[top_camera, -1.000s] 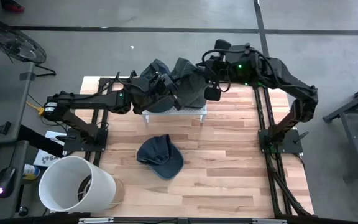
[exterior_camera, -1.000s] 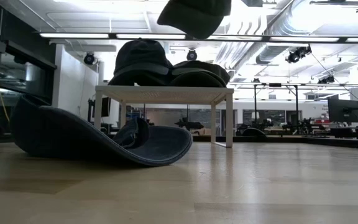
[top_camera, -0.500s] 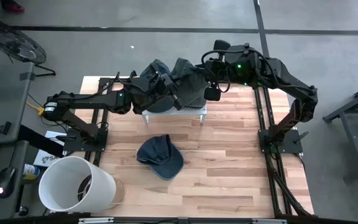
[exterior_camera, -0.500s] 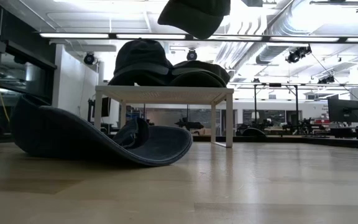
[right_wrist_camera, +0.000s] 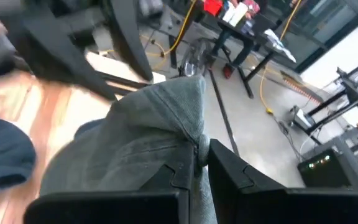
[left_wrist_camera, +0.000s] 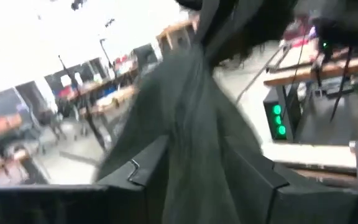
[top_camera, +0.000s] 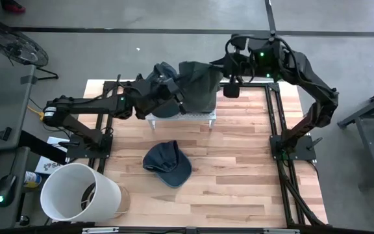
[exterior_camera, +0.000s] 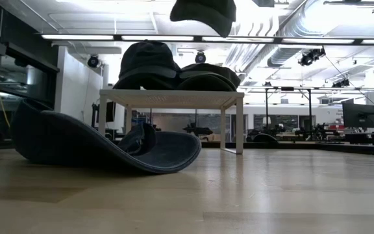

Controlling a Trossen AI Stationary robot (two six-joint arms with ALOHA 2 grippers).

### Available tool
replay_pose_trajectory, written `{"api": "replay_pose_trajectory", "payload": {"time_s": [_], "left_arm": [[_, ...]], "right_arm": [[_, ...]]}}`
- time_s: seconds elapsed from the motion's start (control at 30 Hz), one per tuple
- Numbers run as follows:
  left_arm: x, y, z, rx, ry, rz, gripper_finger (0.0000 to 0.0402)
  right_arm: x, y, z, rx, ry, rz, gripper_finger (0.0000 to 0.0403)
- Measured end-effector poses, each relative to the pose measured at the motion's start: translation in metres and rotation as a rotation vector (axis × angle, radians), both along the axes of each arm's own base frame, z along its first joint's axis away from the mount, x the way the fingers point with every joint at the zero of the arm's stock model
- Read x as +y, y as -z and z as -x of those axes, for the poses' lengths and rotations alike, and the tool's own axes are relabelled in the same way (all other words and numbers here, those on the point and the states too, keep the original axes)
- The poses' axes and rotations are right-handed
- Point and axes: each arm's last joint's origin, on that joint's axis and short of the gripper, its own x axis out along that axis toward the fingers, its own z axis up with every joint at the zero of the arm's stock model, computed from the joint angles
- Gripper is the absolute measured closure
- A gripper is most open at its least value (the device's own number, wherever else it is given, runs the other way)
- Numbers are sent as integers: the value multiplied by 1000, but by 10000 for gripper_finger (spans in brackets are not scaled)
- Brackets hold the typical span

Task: Pick & Place hat
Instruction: Stack the gray cap on top of the other gray cap on the shelf

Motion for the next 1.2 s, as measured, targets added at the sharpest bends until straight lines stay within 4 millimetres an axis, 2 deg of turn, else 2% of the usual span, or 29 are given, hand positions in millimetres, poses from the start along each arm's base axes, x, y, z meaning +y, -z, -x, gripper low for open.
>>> {"api": "replay_pose_trajectory", "payload": {"time_s": [0.27, 0.47, 0.77, 1.2], "left_arm": [[-16, -26, 31, 16, -49, -144, 250], [-22, -37, 49, -7, -106, -142, 250], [-19, -37, 51, 6, -182, -127, 250], [-19, -37, 51, 6, -187, -125, 250]], "right_arm": [[-19, 4, 7, 16, -27, -61, 384], [-25, 5, 10, 11, -40, -124, 384], [-26, 12, 7, 40, -18, -188, 384], [-38, 32, -14, 115, 42, -253, 384]]}}
